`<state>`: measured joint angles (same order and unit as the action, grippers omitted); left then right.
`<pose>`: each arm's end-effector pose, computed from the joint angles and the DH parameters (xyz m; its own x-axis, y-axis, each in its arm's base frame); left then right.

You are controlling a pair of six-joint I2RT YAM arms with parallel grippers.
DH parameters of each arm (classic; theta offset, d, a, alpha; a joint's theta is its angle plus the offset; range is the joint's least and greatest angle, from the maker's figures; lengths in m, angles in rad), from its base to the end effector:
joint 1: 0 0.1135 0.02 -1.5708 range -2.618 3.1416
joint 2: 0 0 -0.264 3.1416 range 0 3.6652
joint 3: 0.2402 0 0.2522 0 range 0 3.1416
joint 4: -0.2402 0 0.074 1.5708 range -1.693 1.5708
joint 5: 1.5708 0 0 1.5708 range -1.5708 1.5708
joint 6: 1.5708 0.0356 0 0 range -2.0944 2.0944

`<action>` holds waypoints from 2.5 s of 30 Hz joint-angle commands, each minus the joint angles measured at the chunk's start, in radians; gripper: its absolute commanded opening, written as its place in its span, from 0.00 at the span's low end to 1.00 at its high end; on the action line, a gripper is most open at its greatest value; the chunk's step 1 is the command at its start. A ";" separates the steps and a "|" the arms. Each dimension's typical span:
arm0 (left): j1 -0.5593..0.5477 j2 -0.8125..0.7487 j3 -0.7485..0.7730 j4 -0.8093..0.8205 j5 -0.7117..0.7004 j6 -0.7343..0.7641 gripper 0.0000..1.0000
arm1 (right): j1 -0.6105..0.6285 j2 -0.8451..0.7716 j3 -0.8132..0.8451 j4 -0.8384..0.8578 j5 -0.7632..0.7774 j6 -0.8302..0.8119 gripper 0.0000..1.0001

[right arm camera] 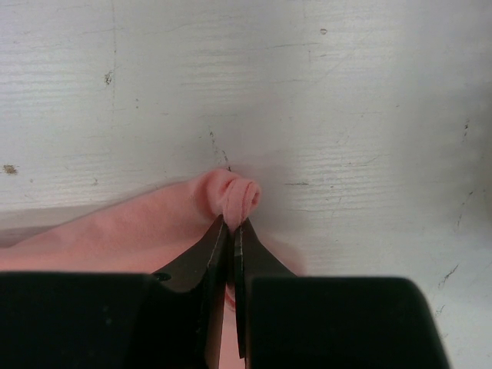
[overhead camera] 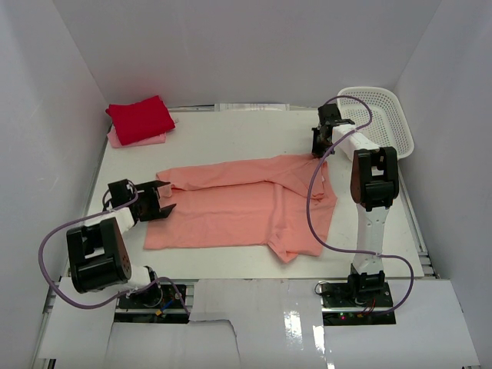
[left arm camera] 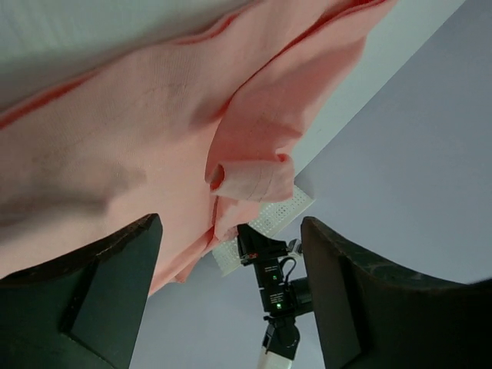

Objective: Fold and stack the t-shirts
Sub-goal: Fold the flattened tshirt in 1/3 of the way

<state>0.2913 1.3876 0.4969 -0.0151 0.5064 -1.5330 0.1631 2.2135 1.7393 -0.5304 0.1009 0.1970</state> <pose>0.2324 0.0517 0.1376 -0.0640 -0.9315 0.3581 -0.7519 -0.1909 -0.6310 0.4764 0.0748 0.1740 -0.8378 0.0595 -0.5427 0.0569 0.9981 0.0216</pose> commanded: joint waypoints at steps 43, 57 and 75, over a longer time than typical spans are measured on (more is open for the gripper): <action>0.101 0.286 0.325 -0.135 0.031 0.298 0.00 | -0.005 -0.028 0.003 0.023 -0.020 -0.019 0.08; 0.101 0.510 0.608 -0.488 -0.049 0.859 0.00 | -0.005 -0.028 0.009 0.018 -0.020 -0.018 0.08; 0.078 0.301 0.649 -0.628 0.024 1.062 0.20 | -0.005 -0.017 0.014 0.004 -0.018 -0.016 0.08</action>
<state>0.3798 1.7645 1.1145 -0.6086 0.5274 -0.5282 0.1631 2.2135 1.7390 -0.5247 0.0898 0.1864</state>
